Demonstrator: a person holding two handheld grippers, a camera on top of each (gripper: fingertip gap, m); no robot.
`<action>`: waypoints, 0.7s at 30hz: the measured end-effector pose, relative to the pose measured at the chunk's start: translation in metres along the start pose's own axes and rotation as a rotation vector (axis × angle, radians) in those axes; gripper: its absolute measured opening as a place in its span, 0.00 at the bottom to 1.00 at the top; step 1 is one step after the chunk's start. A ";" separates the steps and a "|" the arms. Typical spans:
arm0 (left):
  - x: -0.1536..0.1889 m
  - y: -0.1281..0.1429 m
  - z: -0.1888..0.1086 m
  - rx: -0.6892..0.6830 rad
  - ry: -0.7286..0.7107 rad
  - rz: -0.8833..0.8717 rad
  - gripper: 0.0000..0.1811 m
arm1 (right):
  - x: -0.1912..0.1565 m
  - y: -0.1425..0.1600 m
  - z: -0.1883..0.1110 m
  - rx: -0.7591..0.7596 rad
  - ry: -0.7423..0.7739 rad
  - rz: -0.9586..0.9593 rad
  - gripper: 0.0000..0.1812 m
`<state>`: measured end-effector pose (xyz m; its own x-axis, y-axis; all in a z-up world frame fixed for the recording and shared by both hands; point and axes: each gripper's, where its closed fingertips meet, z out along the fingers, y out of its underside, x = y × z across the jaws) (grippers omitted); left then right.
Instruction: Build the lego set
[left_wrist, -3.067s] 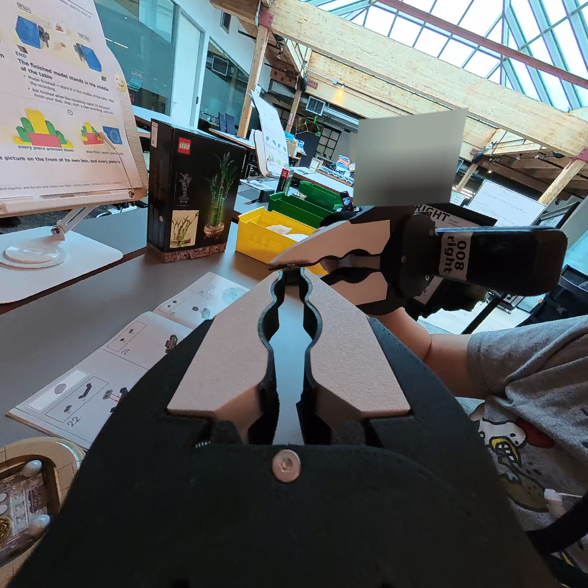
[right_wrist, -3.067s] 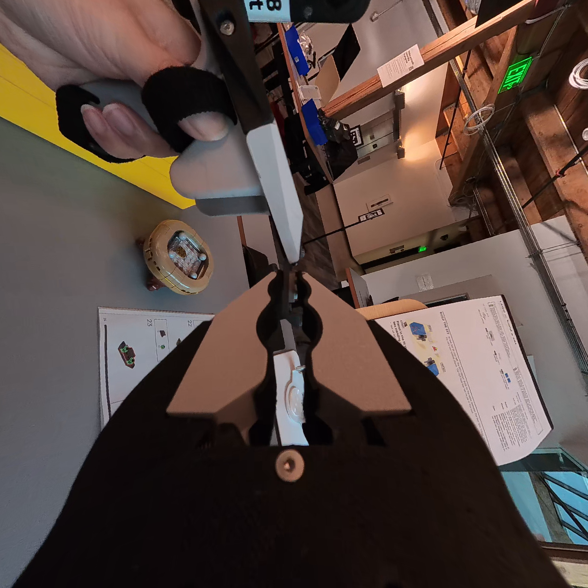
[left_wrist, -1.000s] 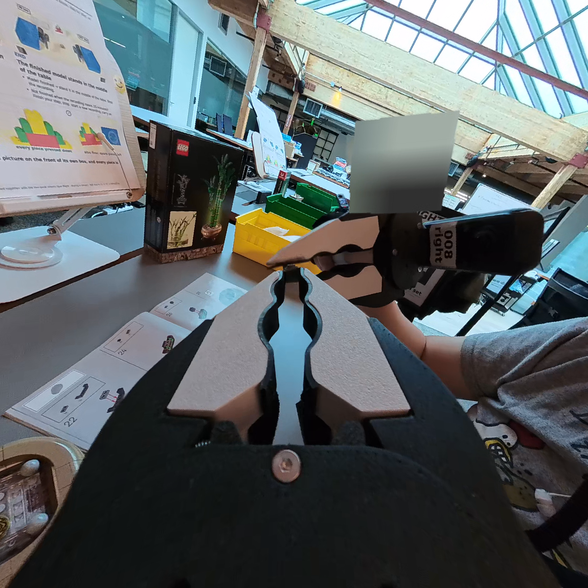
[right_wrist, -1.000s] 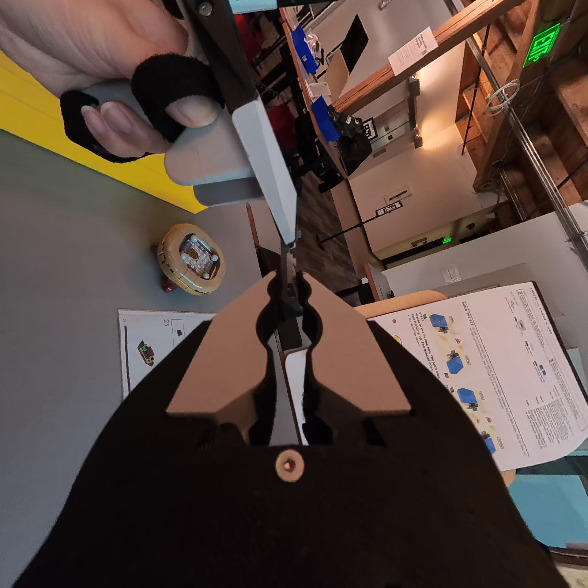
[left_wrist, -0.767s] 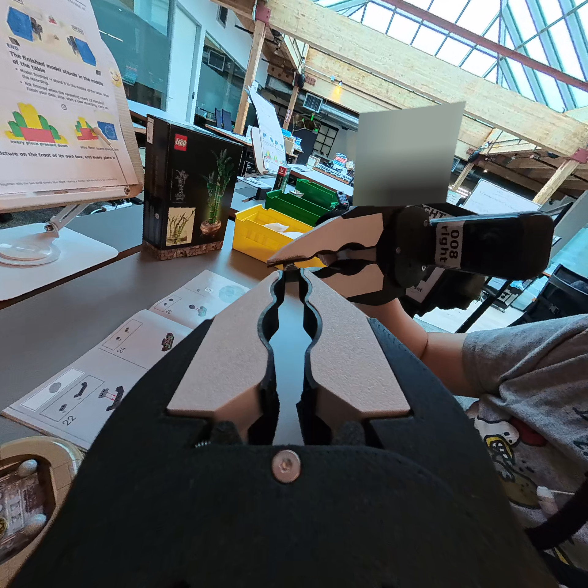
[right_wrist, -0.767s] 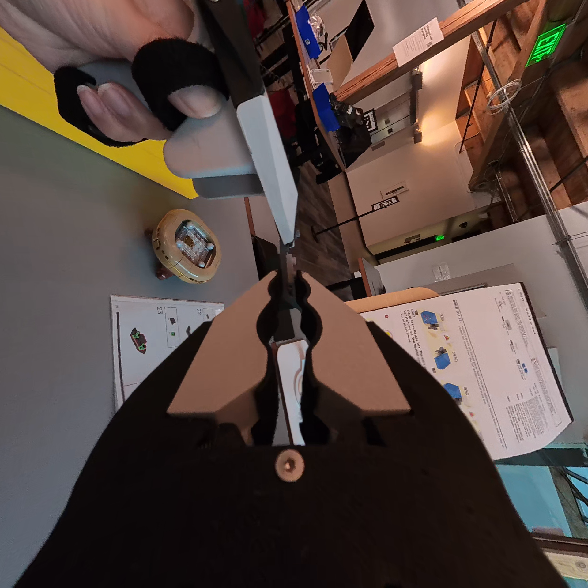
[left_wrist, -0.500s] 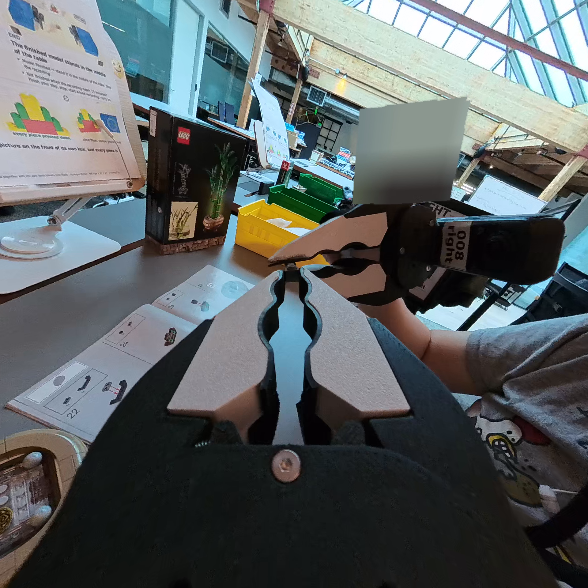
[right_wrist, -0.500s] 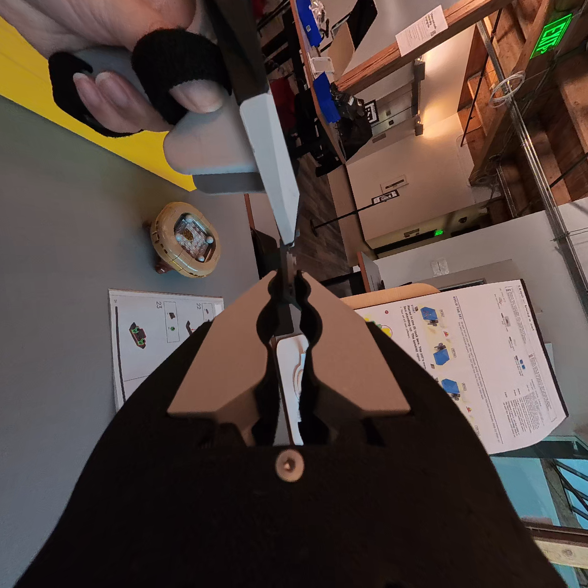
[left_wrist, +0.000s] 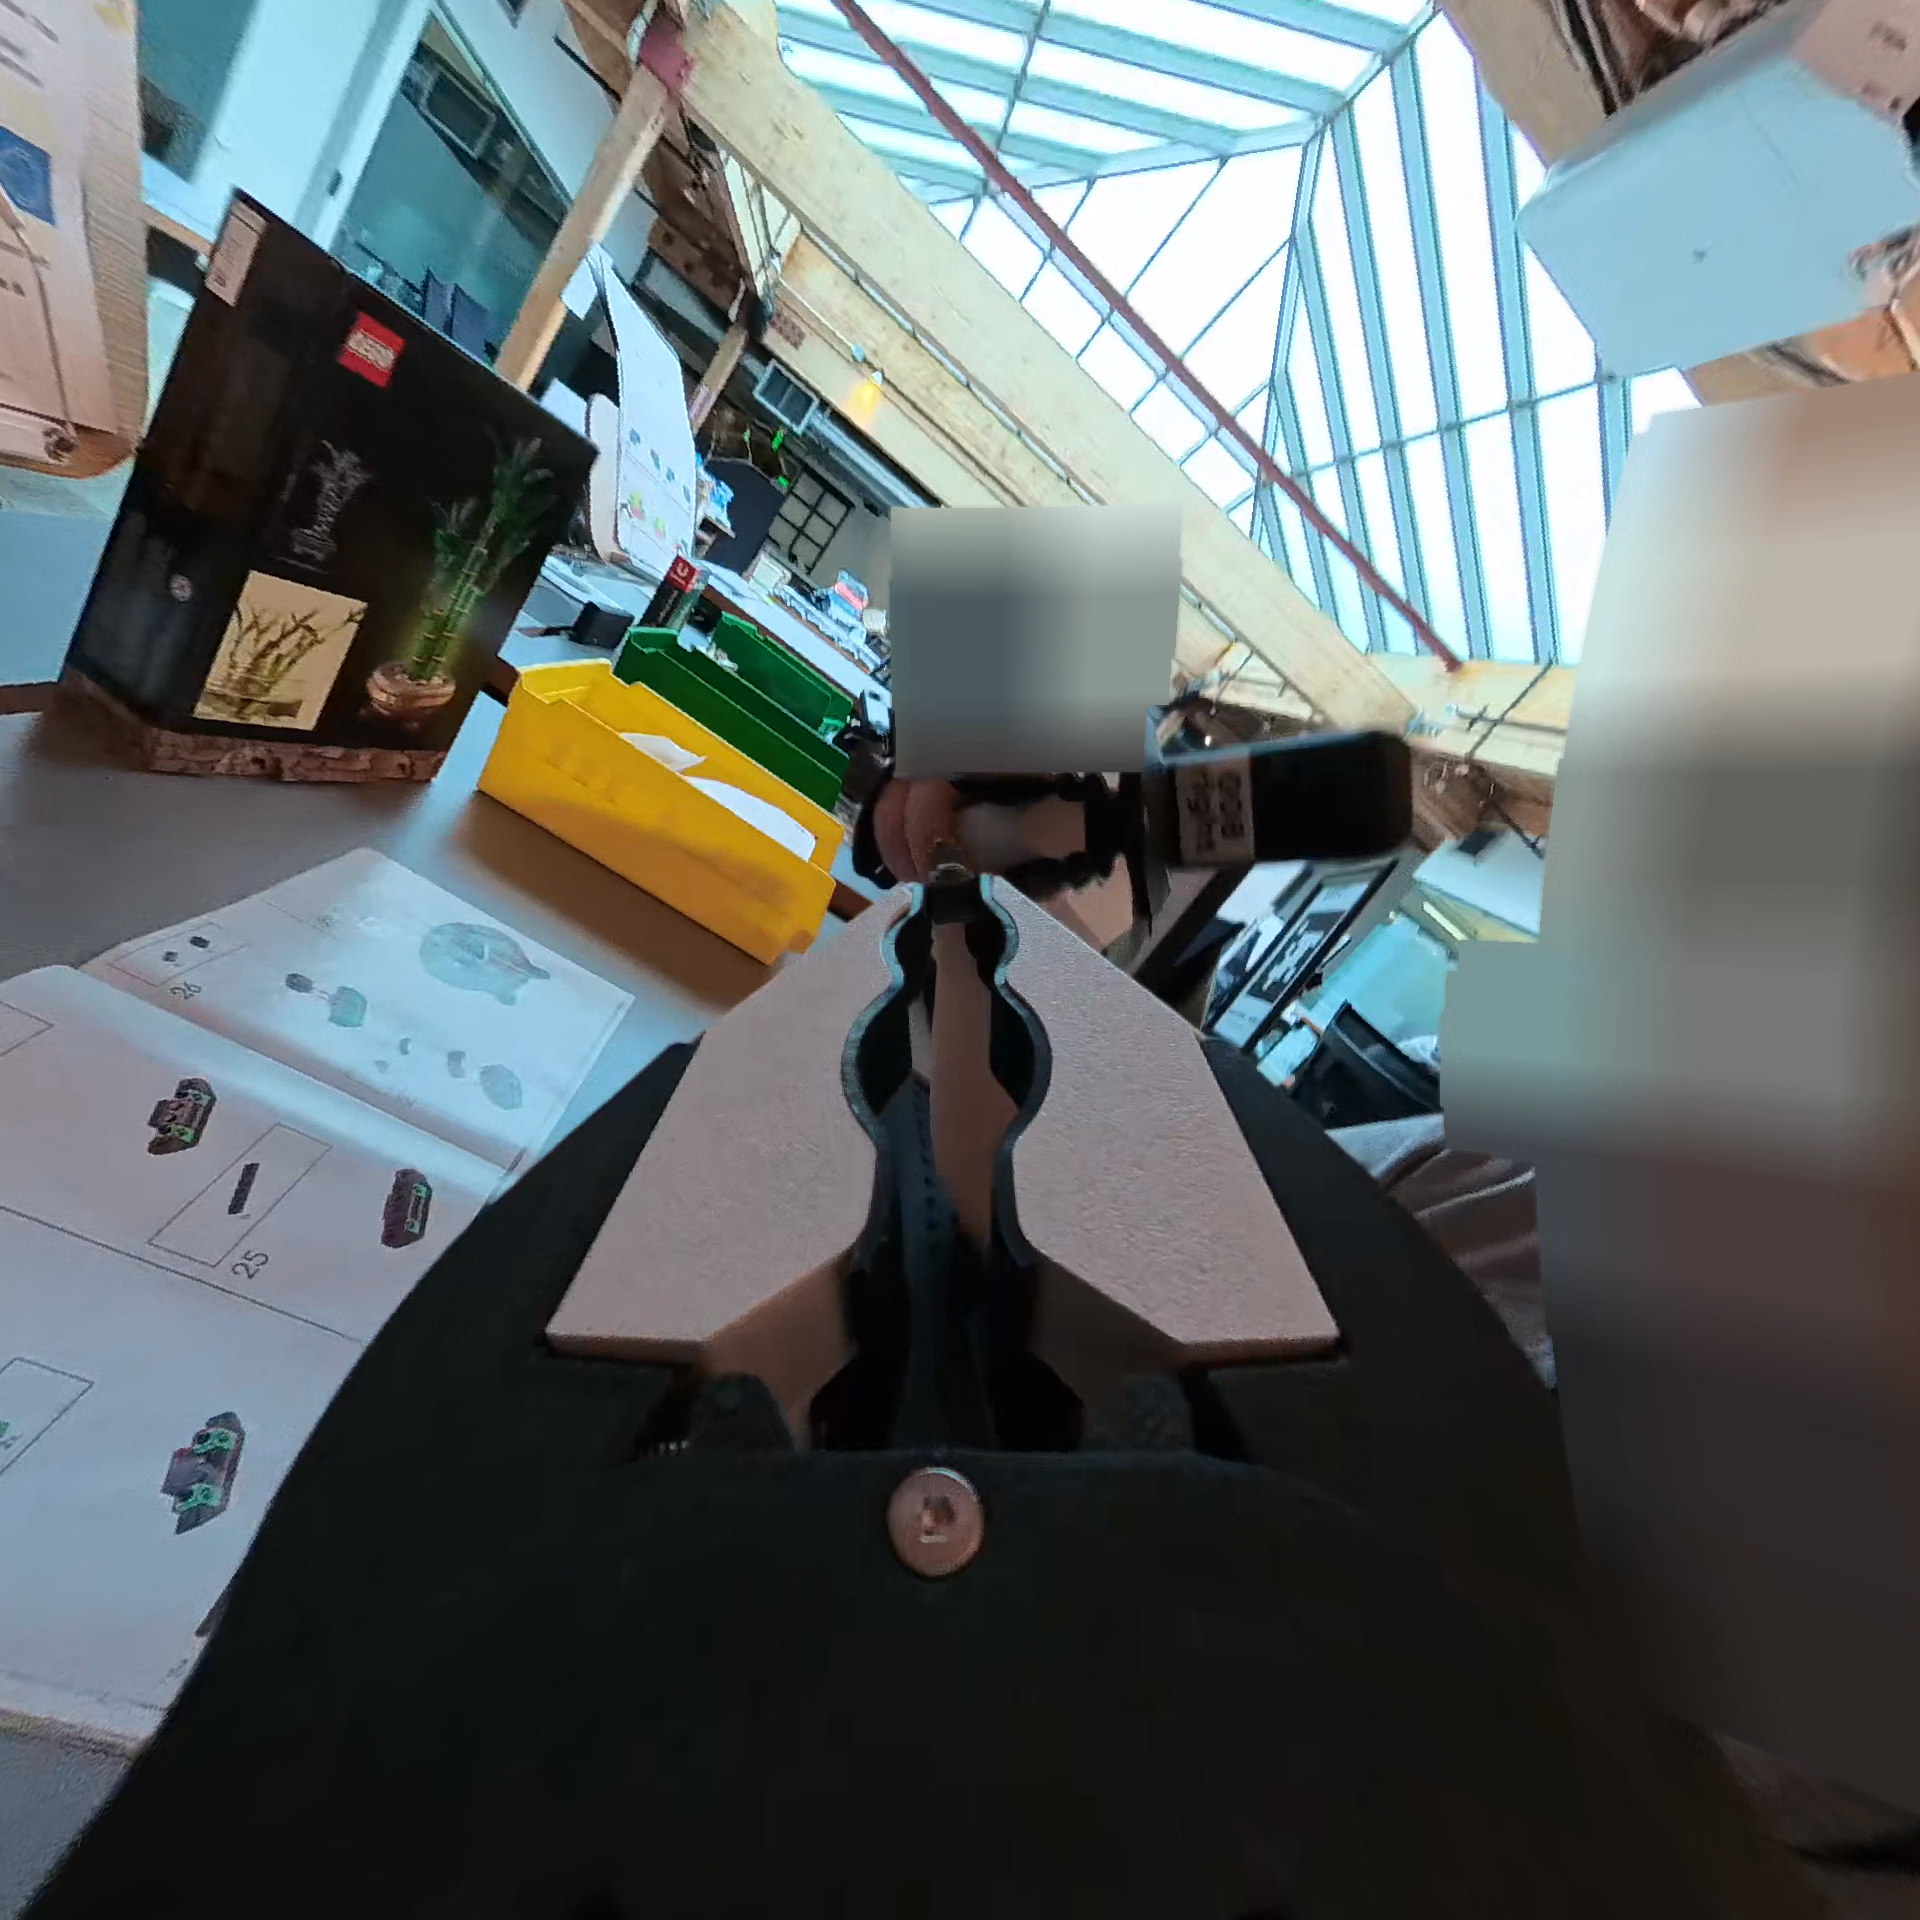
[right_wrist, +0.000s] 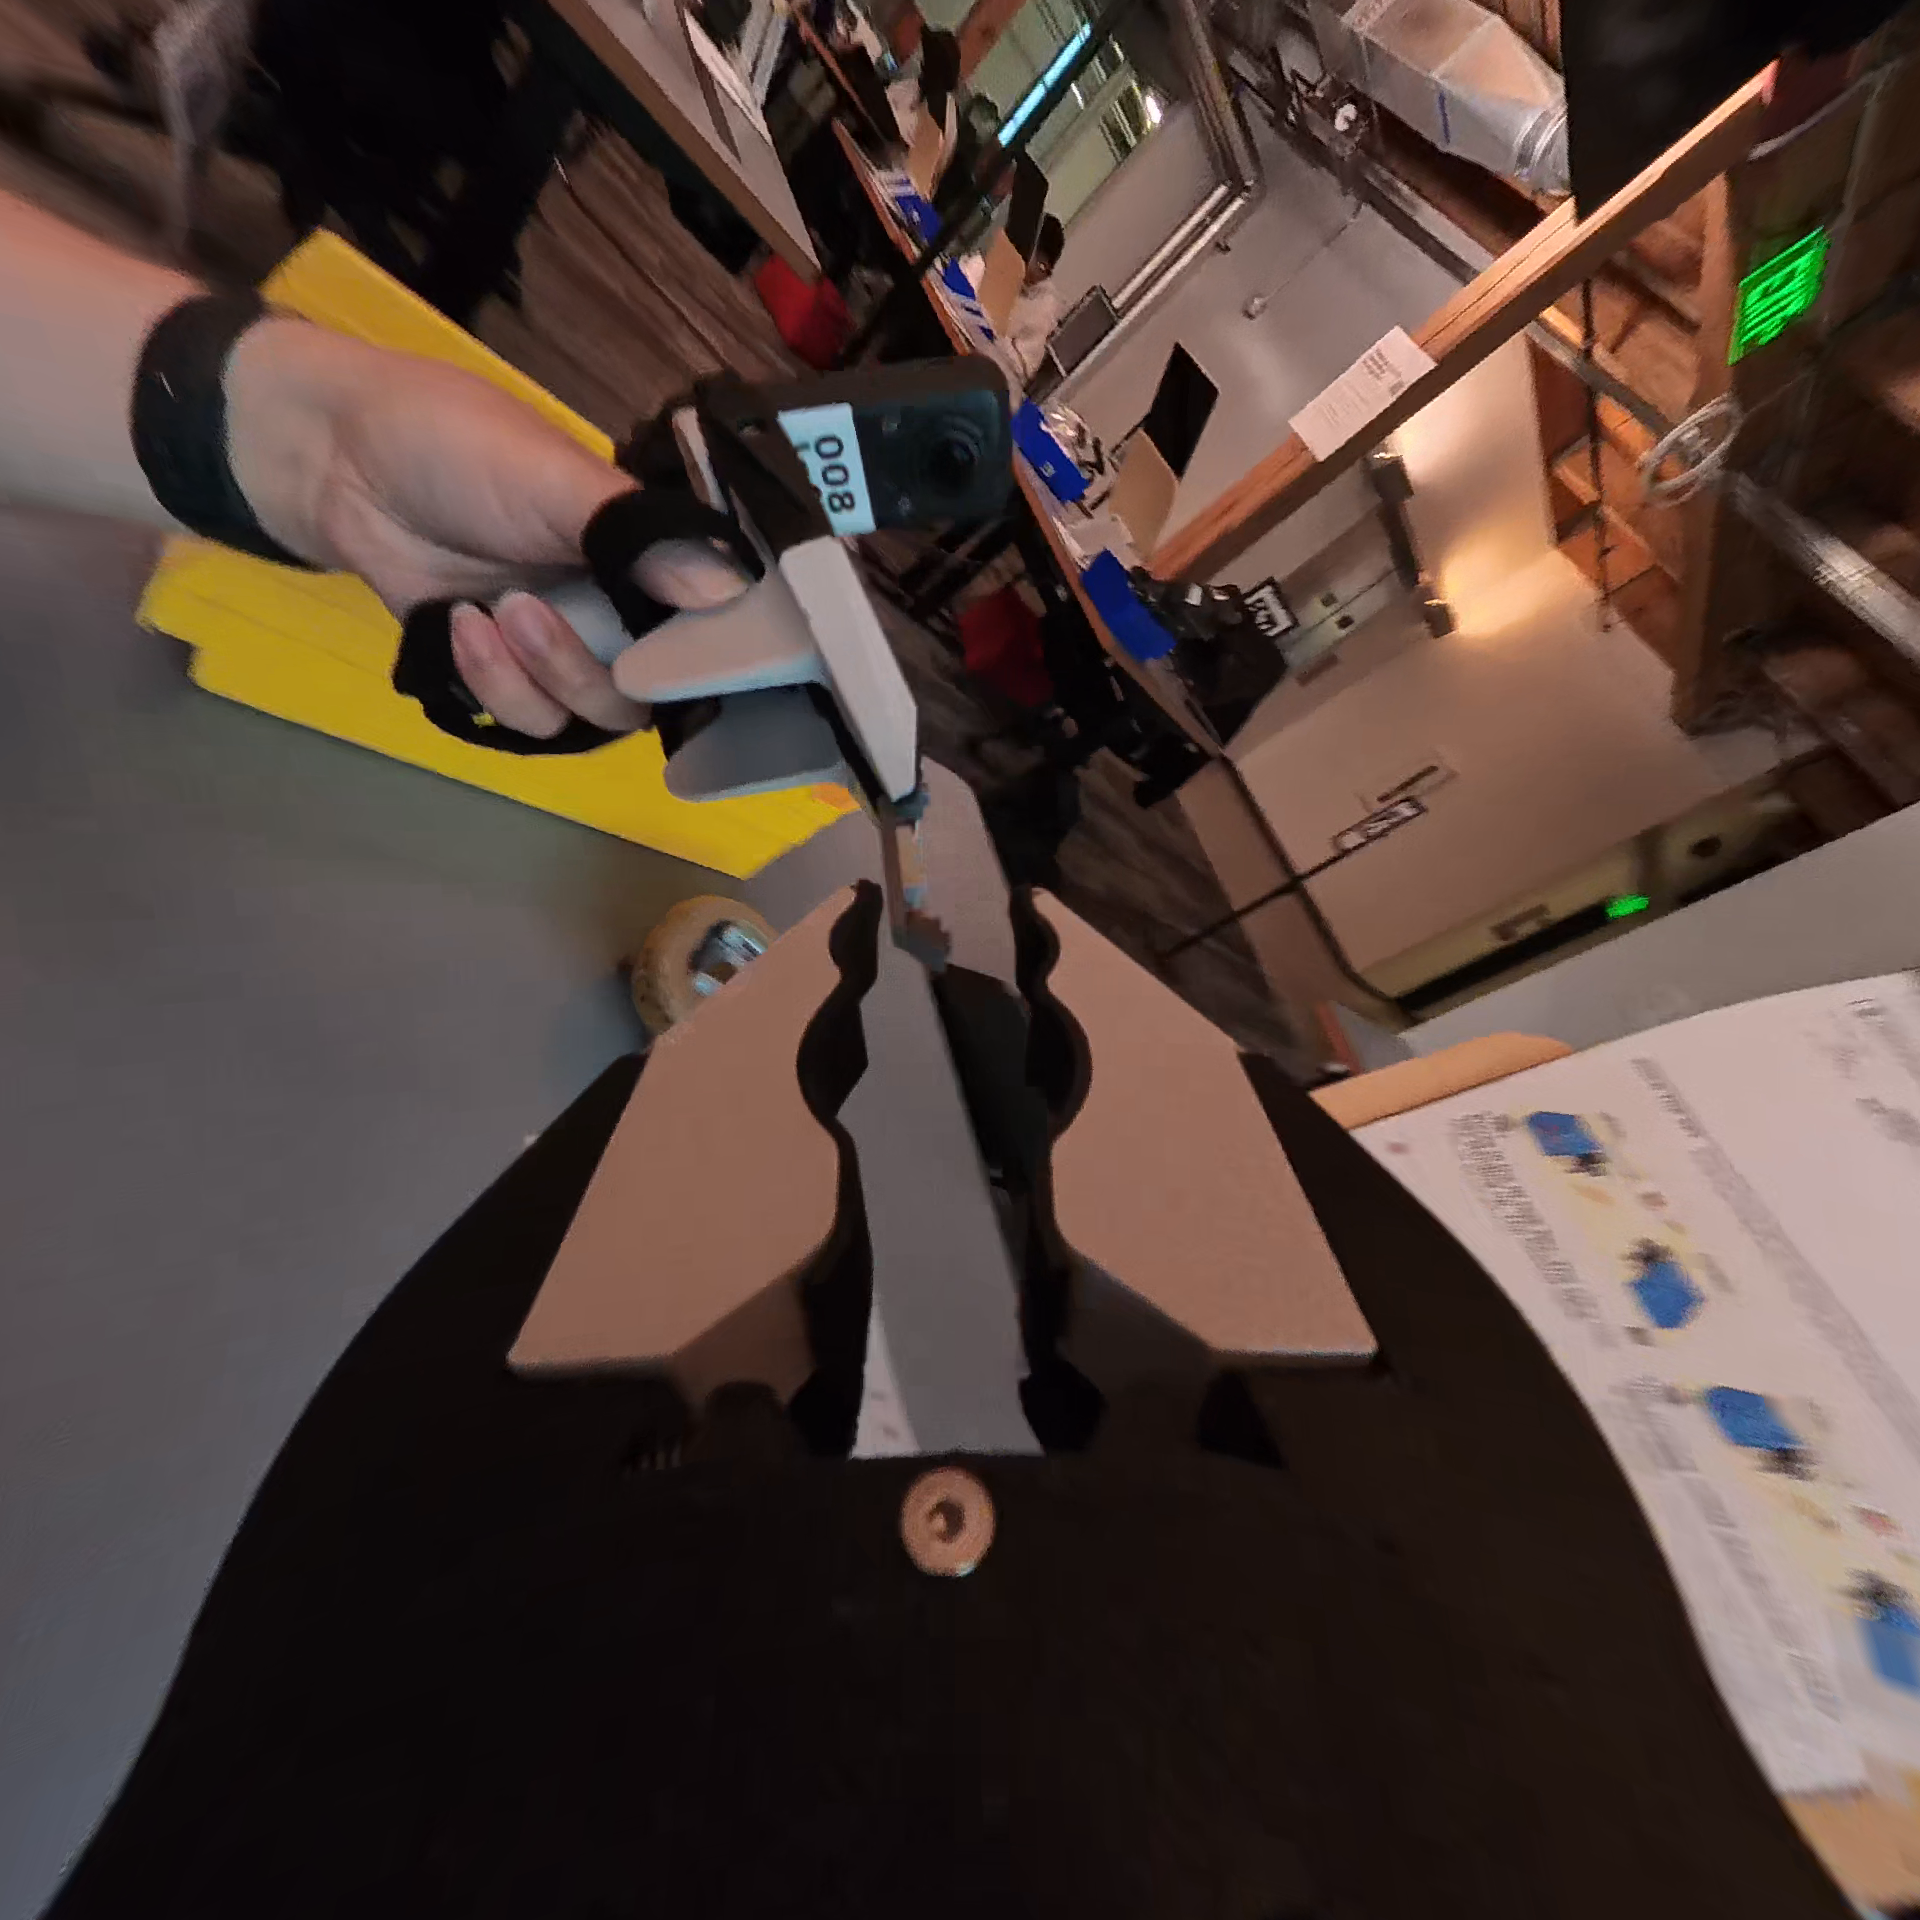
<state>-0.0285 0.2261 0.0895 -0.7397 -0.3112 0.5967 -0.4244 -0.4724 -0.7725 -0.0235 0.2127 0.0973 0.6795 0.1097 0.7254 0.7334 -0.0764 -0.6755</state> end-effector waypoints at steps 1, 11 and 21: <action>0.001 0.003 0.002 -0.019 -0.003 0.021 0.03 | -0.002 0.000 0.000 0.019 -0.045 0.079 0.14; 0.006 0.022 0.009 -0.163 -0.072 0.314 0.03 | -0.023 0.009 -0.015 0.089 -0.511 0.761 0.13; 0.005 0.025 0.010 -0.178 -0.097 0.348 0.03 | -0.028 0.019 -0.014 0.097 -0.599 0.875 0.05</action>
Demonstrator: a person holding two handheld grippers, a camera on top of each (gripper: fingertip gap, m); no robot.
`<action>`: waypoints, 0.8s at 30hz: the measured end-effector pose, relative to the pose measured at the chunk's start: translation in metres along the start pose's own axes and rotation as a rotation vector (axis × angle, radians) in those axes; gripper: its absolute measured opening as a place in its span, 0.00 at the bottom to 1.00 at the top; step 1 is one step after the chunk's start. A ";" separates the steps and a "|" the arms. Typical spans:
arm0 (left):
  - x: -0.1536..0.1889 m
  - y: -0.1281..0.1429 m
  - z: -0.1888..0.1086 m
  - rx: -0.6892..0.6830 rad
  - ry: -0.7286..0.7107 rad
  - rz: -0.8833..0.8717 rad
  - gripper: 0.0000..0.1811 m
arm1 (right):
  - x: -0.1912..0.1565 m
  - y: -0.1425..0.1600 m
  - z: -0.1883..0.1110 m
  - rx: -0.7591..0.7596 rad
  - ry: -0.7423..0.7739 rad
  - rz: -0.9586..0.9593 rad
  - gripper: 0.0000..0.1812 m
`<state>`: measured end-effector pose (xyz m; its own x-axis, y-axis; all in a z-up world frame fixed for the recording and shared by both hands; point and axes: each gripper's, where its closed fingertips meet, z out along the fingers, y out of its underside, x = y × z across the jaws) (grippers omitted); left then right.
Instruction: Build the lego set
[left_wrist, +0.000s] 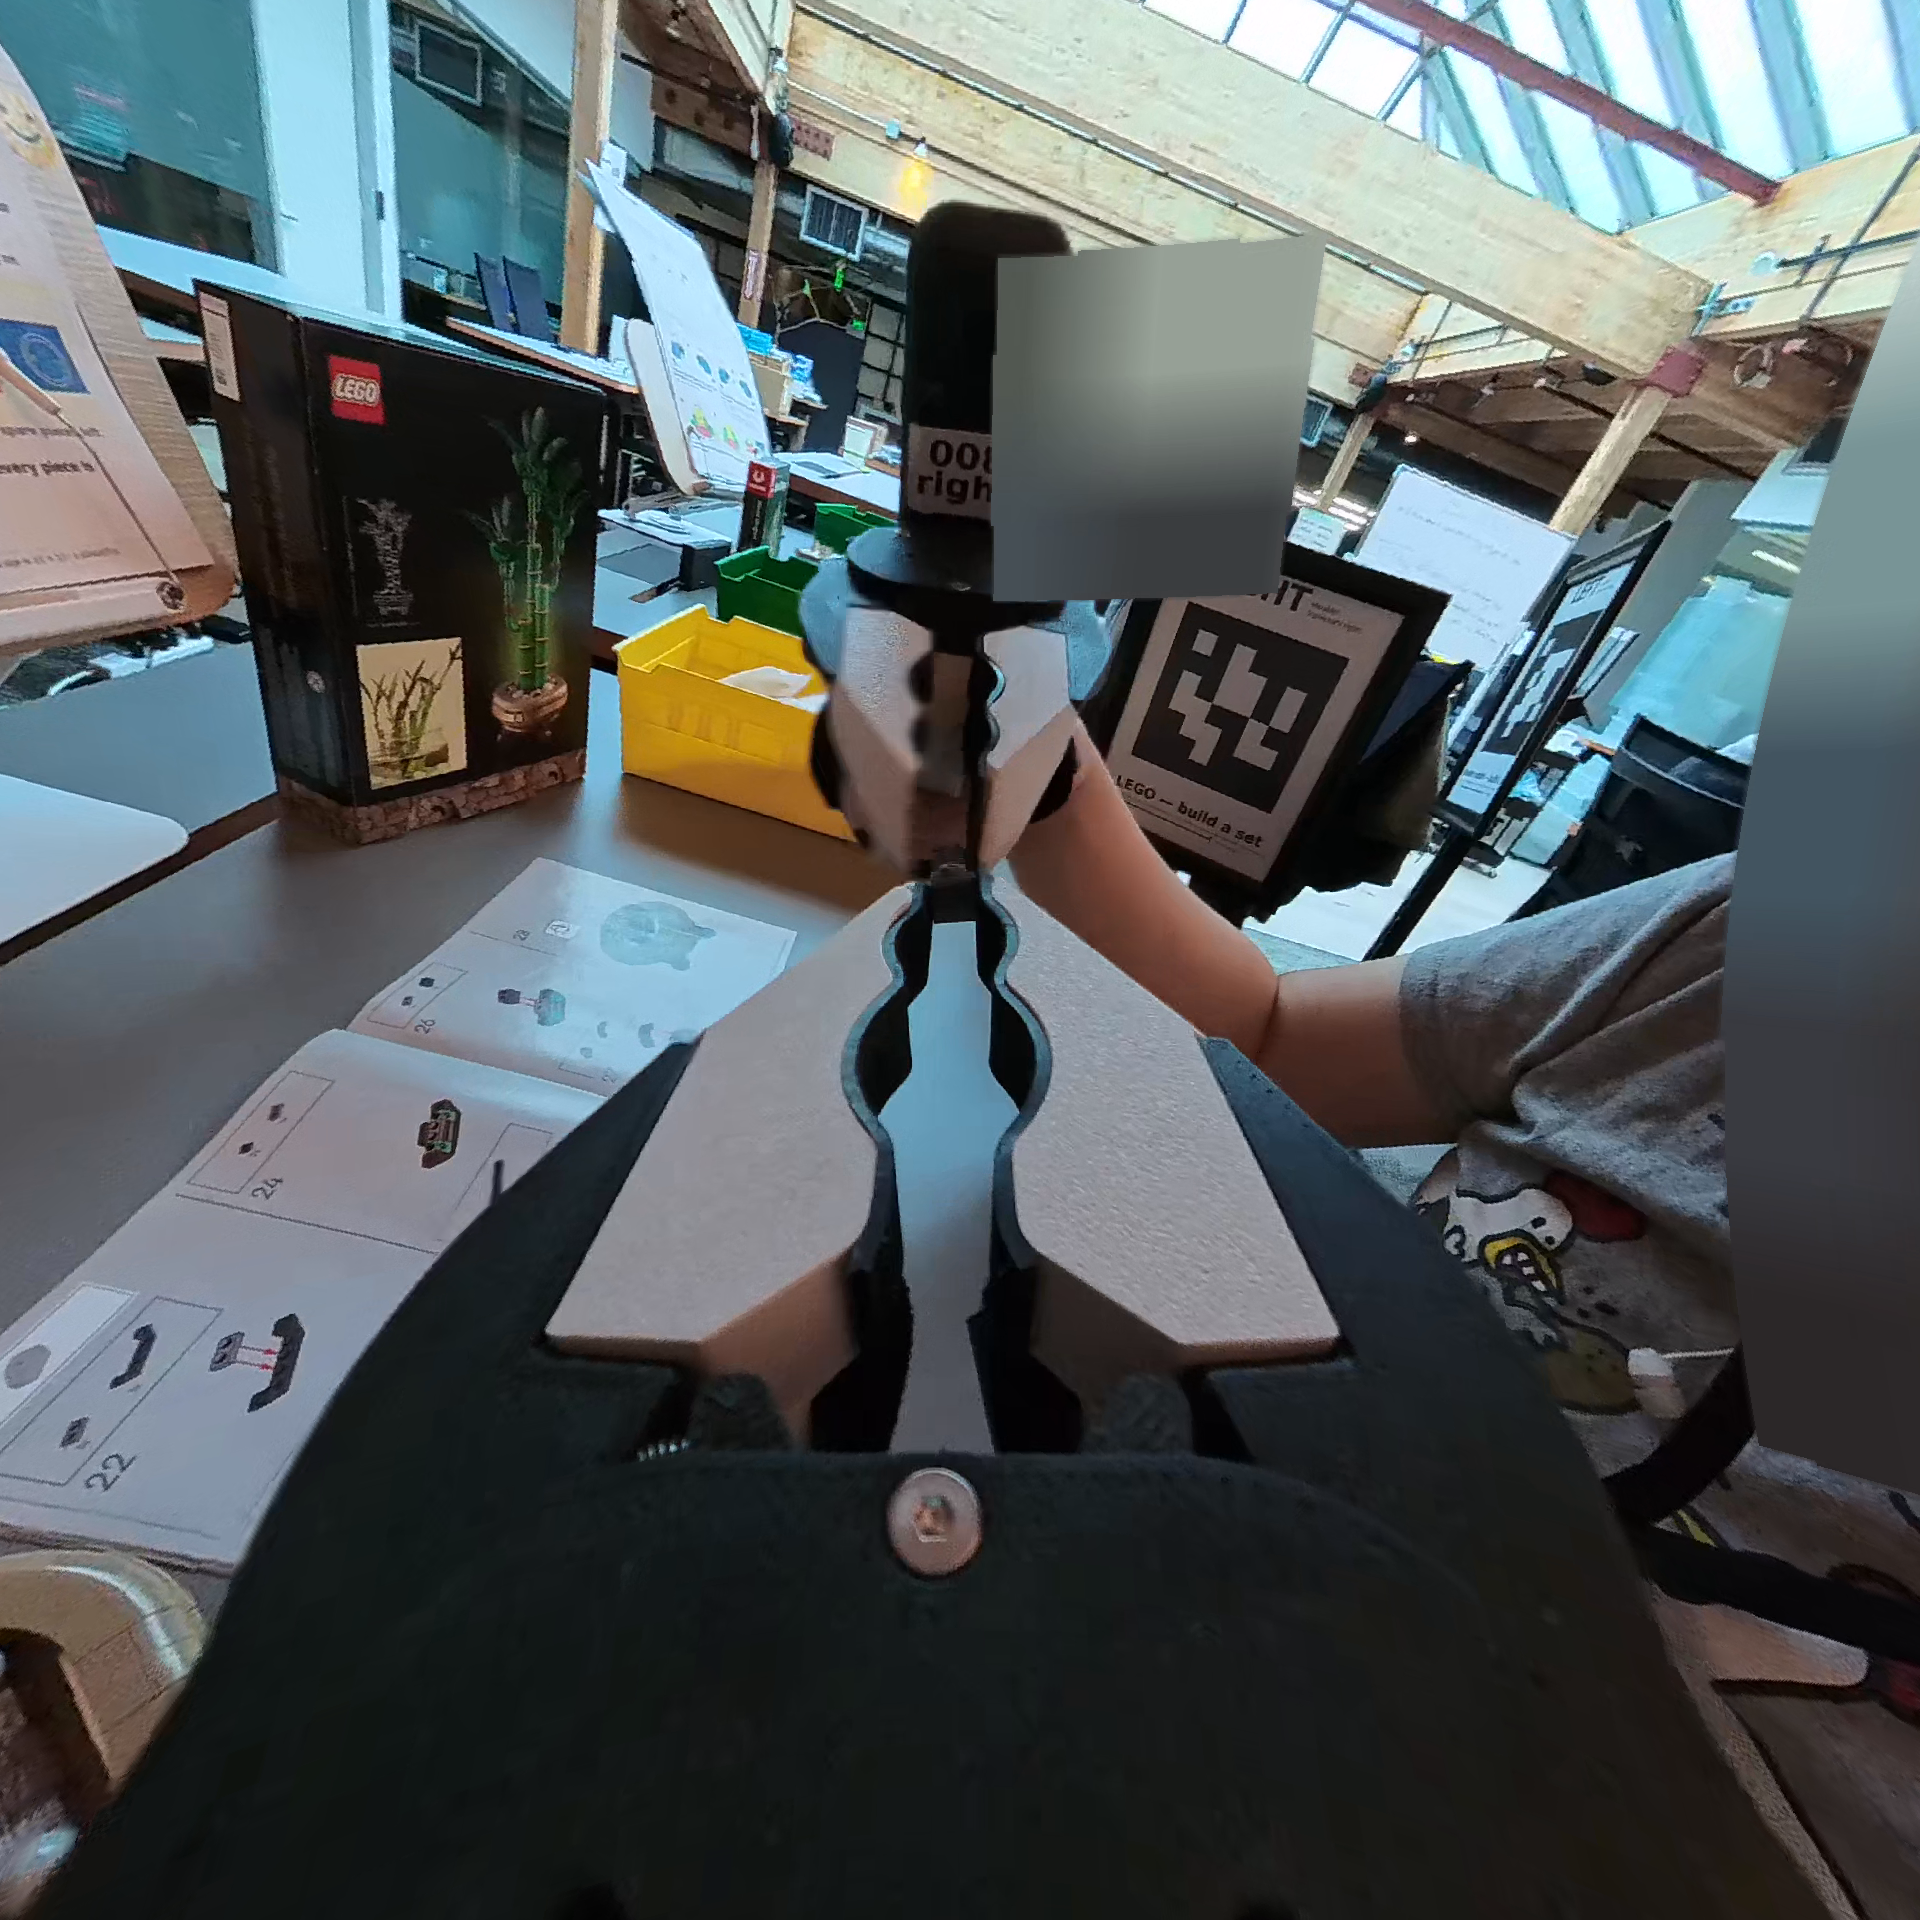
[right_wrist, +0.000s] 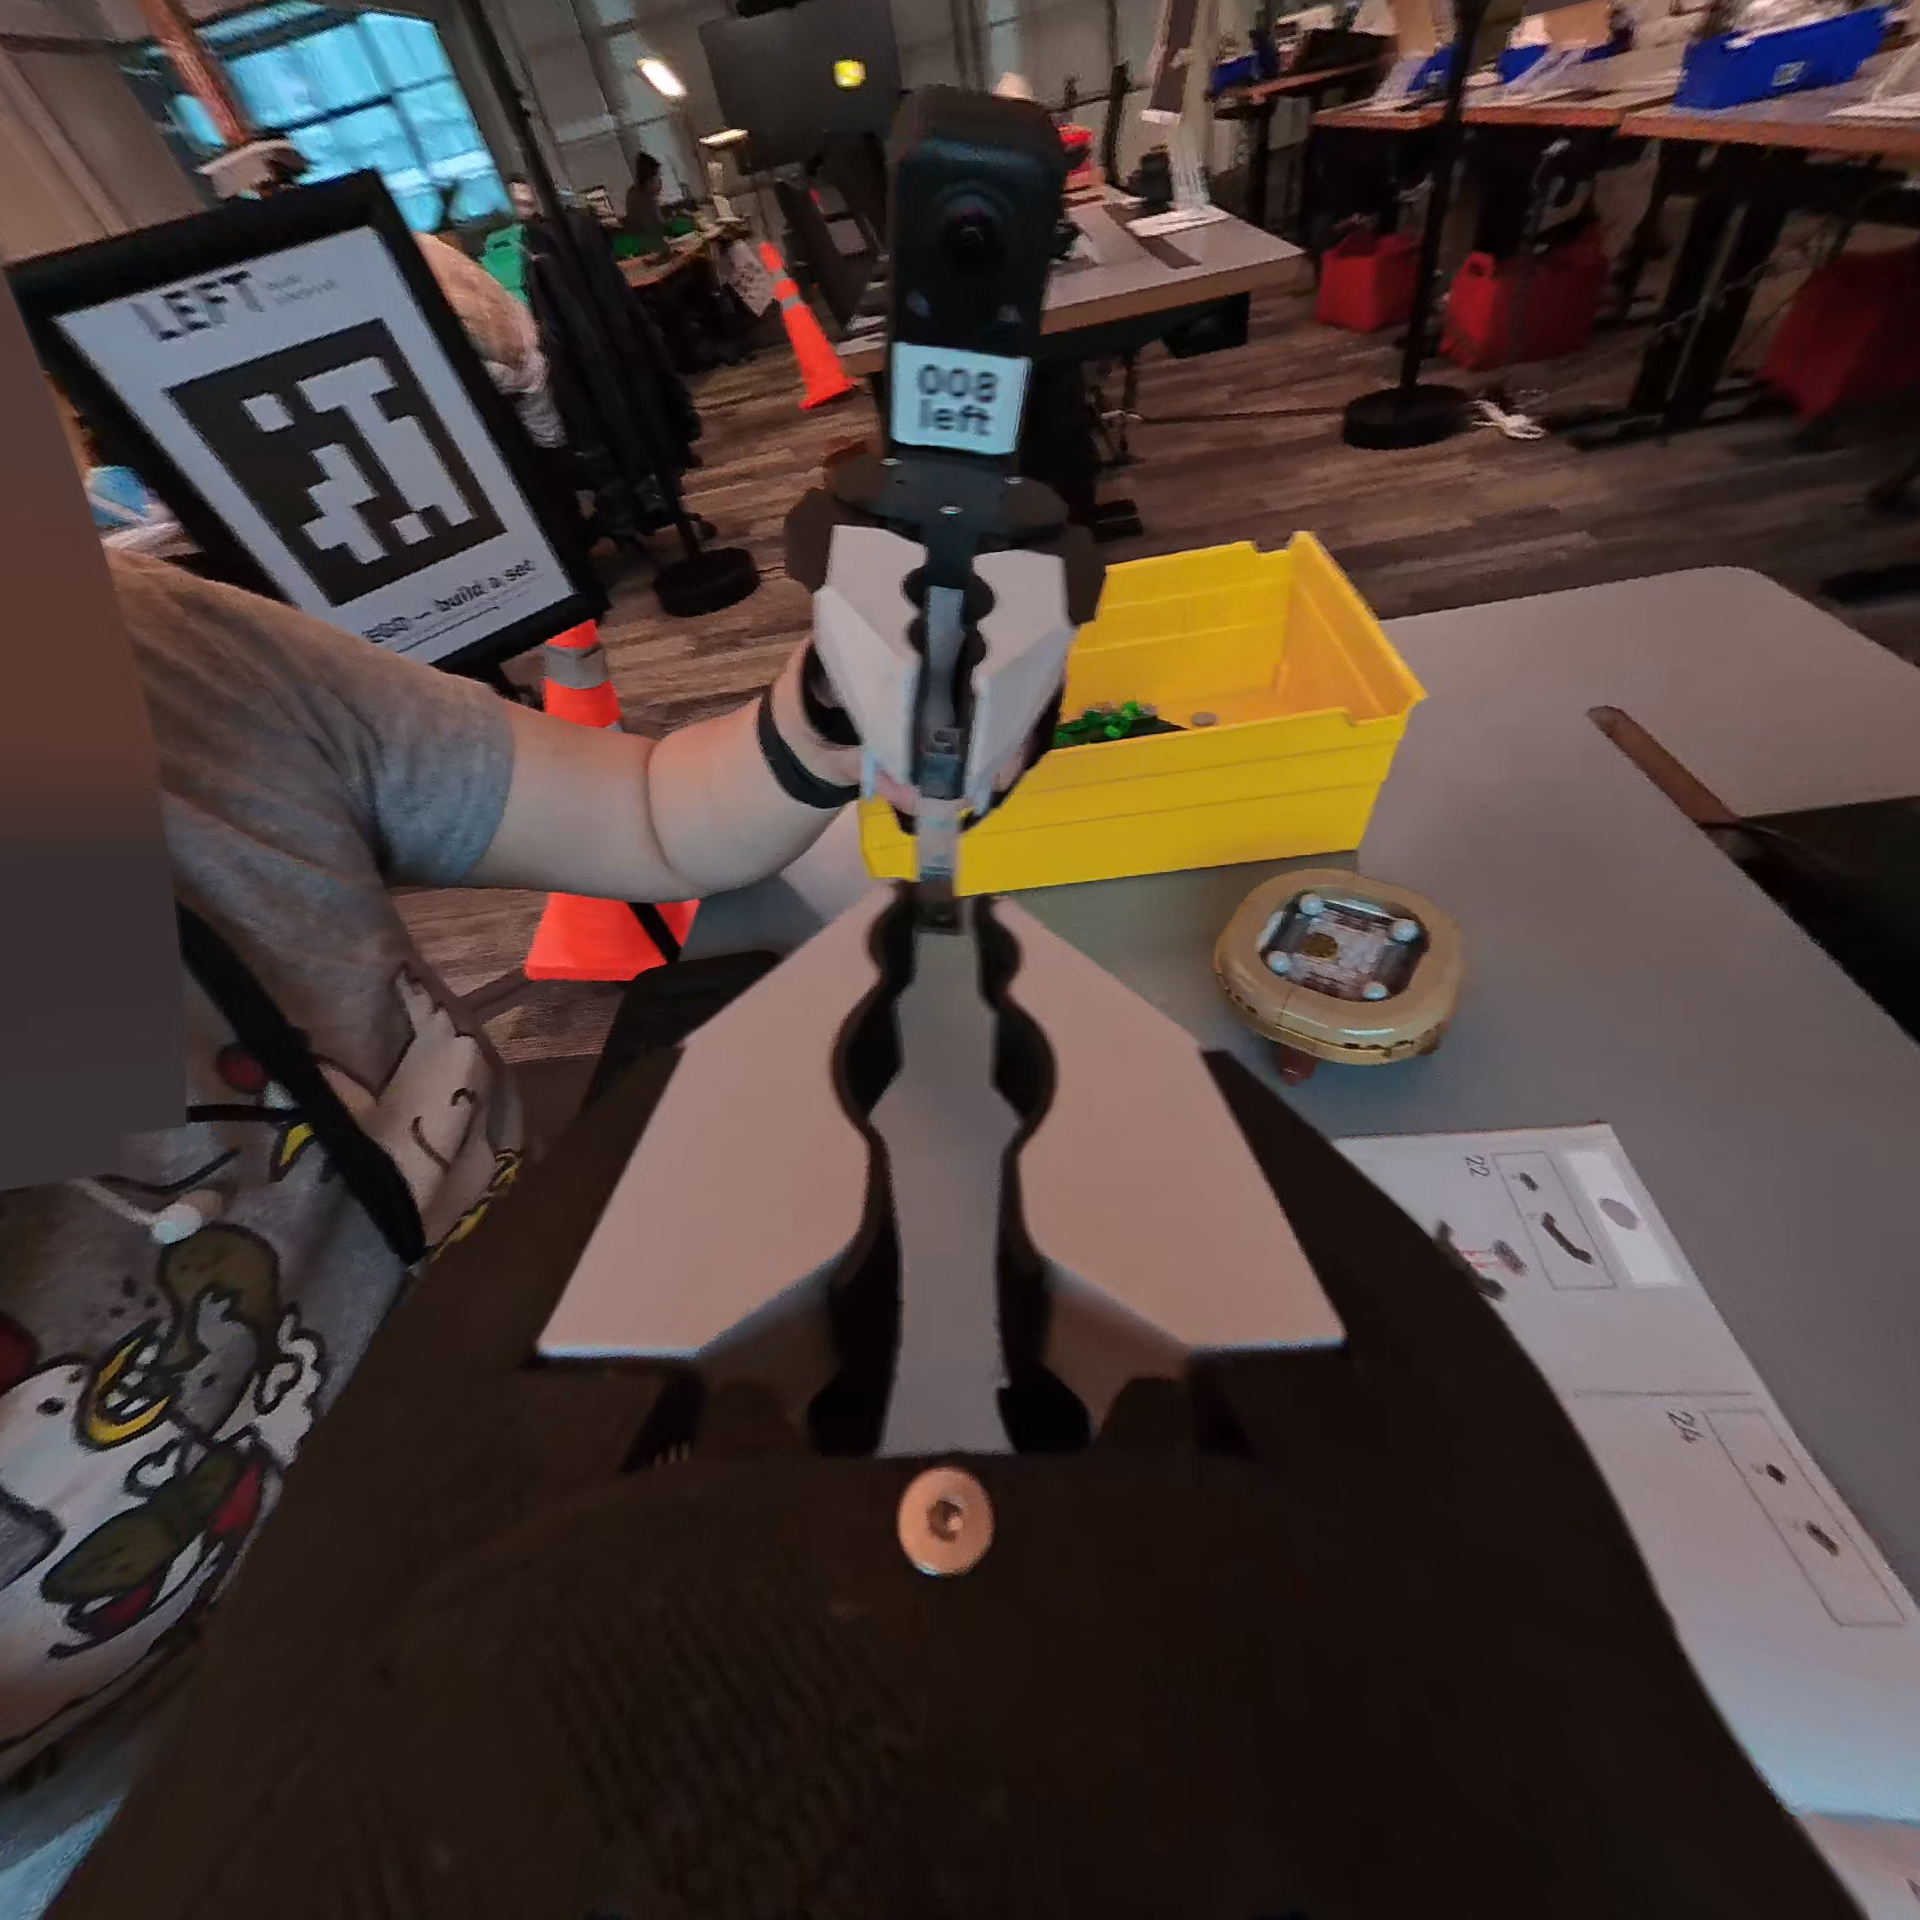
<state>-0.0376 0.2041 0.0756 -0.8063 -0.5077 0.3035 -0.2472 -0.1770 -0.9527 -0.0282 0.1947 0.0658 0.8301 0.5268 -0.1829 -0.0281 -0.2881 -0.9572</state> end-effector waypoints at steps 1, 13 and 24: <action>0.000 0.000 0.000 0.002 0.000 0.005 0.03 | -0.002 0.001 0.000 -0.006 -0.019 0.010 0.03; -0.005 -0.004 -0.003 0.019 -0.041 0.014 0.03 | 0.006 0.003 0.003 0.003 -0.004 0.011 0.06; -0.003 -0.009 -0.005 0.038 -0.046 0.025 0.03 | 0.003 -0.001 0.001 0.034 -0.016 -0.011 0.13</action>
